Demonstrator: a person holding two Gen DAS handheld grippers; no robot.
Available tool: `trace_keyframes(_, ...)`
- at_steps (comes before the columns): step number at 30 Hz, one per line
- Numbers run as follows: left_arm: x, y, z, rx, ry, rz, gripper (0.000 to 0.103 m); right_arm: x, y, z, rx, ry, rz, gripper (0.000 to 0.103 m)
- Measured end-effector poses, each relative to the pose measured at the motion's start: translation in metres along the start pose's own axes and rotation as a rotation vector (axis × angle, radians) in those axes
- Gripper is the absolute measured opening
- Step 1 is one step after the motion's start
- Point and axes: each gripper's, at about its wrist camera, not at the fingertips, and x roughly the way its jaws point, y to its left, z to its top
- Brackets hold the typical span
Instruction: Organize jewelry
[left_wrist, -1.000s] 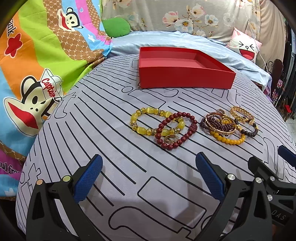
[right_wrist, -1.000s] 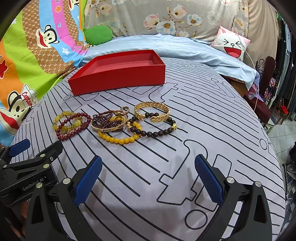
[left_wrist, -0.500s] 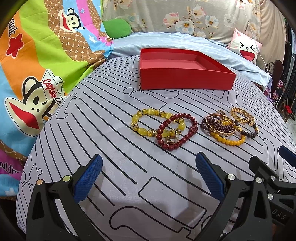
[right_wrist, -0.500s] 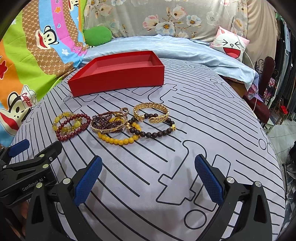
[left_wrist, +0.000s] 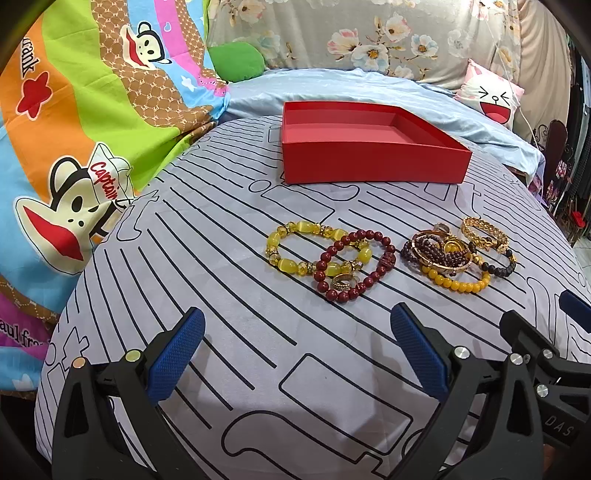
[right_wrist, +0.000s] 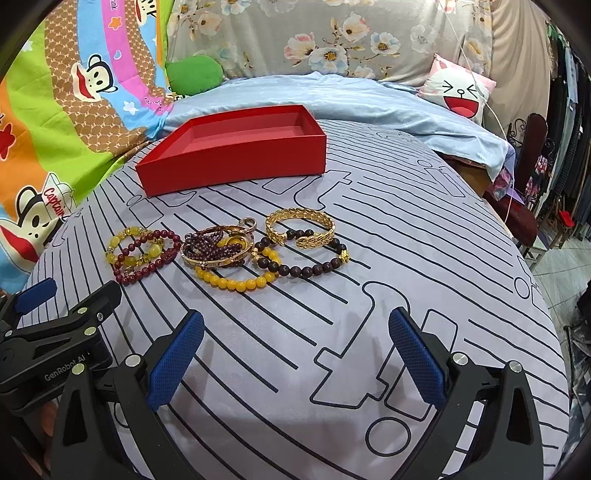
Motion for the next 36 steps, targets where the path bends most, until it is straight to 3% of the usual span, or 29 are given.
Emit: trace_keyframes(36,-0.0012,0.0019,0.0007,0.006,-0.005,0.008,0.096,0.0001,-0.0003,-0.0002,0.001,0.001,0.000,0.097)
